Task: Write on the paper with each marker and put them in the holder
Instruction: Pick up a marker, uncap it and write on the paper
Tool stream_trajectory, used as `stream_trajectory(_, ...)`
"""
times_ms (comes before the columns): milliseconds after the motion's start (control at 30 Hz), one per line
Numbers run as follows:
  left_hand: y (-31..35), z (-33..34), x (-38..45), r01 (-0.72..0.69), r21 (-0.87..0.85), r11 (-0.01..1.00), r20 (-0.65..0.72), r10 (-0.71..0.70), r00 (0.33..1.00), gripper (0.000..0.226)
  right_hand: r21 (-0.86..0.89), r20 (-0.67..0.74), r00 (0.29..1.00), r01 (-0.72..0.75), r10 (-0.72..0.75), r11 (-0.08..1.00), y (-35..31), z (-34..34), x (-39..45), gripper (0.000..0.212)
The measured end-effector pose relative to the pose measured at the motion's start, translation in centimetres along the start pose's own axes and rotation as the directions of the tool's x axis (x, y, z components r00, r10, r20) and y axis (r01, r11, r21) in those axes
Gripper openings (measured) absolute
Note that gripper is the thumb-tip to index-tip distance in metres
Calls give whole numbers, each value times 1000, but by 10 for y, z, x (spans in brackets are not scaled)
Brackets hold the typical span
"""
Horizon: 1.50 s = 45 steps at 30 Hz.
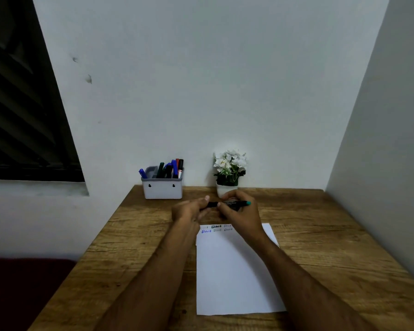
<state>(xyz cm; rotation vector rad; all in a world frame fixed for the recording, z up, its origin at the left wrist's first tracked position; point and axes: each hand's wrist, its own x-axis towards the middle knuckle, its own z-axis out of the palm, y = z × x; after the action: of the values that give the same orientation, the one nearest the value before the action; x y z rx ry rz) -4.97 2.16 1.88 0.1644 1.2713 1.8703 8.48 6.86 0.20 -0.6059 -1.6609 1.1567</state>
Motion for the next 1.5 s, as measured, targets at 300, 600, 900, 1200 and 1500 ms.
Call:
stream_trajectory(300, 7, -8, 6, -40, -5, 999, -60, 40, 997, 25, 117, 27, 996, -86, 83, 989, 7, 0, 7, 11)
stream_trajectory(600, 12, -21, 7, -68, -114, 991, -118, 54, 992, 17, 201, 117, 982, -170, 149, 965, 12, 20, 21, 11)
stream_trajectory(900, 37, -45, 11, -217, -173, 961, -188, 184, 965, 22, 164, 178, 960, -245, 215, 956, 3, 68, 36, 20)
stream_trajectory(1200, 110, -81, 36, -722, 468, 510, -117, 845, 521, 8, -265, 128, 968, -178, 217, 948, 20, 100, 52, 17)
stream_trajectory(1500, 142, -76, 63, -683, 715, 149, 69, 957, 282, 9, -514, 252, 968, 129, 5, 848, 15, 128, 62, 33)
